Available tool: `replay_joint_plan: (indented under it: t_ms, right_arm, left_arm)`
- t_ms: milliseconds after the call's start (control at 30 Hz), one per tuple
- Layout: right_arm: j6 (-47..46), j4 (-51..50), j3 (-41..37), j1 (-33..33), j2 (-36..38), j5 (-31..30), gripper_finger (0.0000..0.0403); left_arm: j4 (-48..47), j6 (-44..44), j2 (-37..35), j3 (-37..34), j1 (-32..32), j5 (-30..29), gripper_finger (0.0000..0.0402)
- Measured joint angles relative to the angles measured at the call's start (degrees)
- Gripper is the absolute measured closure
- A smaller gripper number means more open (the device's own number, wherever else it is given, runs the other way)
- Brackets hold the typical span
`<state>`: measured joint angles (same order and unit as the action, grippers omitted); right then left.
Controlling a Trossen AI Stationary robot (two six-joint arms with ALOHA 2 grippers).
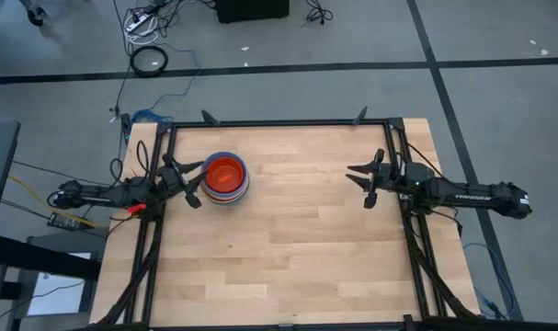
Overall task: Nest bowls inside each other
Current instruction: Return to Home Position
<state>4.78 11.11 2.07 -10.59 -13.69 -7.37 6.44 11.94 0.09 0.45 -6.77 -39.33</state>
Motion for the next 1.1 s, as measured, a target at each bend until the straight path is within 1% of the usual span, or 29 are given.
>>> replay_joint_plan:
  t_ms: [133,300,567,1100]
  right_arm:
    - [0.4,-0.1,0.0,-1.7,0.0,1.5,0.0298]
    - [0.4,-0.1,0.0,-2.9,0.0,2.5,0.0298]
    - [-2.2,-0.2,0.0,-3.1,0.0,2.5,0.0298]
    - [-2.1,-0.2,0.0,-3.1,0.0,2.5,0.0298]
  left_arm:
    - [0.0,0.0,0.0,0.0,2.4,0.3,0.0249]
    - [0.0,0.0,0.0,0.0,3.7,2.6,0.0249]
    - [1.0,-0.6,0.0,0.0,3.8,2.5,0.0249]
    - [1.0,-0.6,0.0,0.0,3.8,2.5,0.0249]
